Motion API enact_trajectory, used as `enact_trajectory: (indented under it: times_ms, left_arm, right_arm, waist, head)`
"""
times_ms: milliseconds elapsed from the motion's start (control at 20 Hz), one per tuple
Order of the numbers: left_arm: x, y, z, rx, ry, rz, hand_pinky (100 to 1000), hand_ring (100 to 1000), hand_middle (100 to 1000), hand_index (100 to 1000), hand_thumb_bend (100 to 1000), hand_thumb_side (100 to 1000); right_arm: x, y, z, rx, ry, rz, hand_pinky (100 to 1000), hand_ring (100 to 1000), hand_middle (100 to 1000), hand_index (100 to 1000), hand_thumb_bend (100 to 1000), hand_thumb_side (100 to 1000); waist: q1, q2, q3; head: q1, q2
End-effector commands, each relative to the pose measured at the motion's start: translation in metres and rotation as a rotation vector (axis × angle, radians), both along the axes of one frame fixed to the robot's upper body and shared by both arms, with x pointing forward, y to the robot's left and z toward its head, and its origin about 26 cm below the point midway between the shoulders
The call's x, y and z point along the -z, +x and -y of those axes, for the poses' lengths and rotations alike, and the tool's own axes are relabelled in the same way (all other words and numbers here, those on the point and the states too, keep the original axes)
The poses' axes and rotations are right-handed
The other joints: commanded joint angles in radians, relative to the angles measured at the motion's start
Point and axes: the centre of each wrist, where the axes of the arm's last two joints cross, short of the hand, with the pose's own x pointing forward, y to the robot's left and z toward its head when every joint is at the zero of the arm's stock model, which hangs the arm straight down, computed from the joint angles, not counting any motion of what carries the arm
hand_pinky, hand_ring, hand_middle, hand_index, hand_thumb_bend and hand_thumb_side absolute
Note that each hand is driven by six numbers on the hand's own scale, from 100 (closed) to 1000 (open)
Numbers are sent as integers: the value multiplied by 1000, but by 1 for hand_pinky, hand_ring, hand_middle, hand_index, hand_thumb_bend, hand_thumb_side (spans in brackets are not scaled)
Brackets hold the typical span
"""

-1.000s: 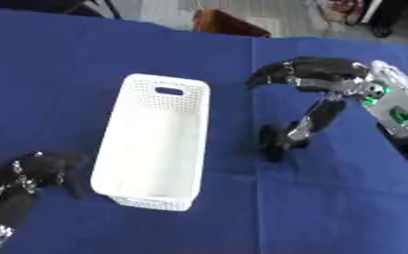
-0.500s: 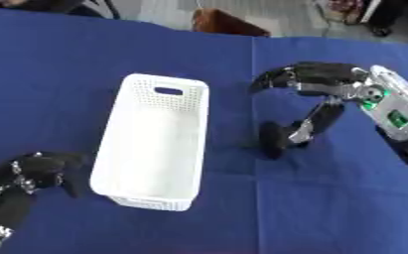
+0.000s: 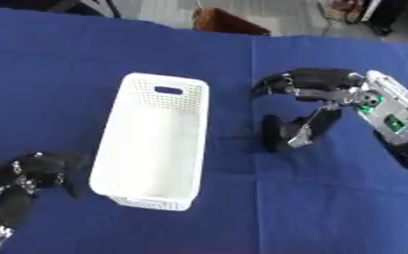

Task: Pick up objects on the table and place them in the box.

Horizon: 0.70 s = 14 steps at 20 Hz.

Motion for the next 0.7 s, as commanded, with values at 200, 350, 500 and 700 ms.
enact_trajectory:
  times_ms: [200,350,500,700]
  left_arm:
    - [-8,0,0,107,143,199,548,852,744,848,100,585]
    - [-8,0,0,107,143,200,548,852,744,848,100,585]
    - [-8,0,0,108,142,200,548,852,744,848,100,585]
    - [-8,0,0,108,142,200,547,852,743,848,100,585]
  right_arm:
    - [7,1,6,-280,-435,-66,671,772,813,911,651,438]
    - [14,1,9,-270,-453,-83,512,634,694,852,625,345]
    - [17,1,11,-261,-461,-88,333,475,554,753,567,279]
    - [15,0,10,-267,-450,-82,177,324,434,621,502,255]
  waist:
    - [2,-17,0]
    - [2,-17,1]
    - [1,-16,1]
    - [1,-15,1]
  head:
    - [-10,-5]
    - [-10,-5]
    - [-10,-6]
    - [-10,-6]
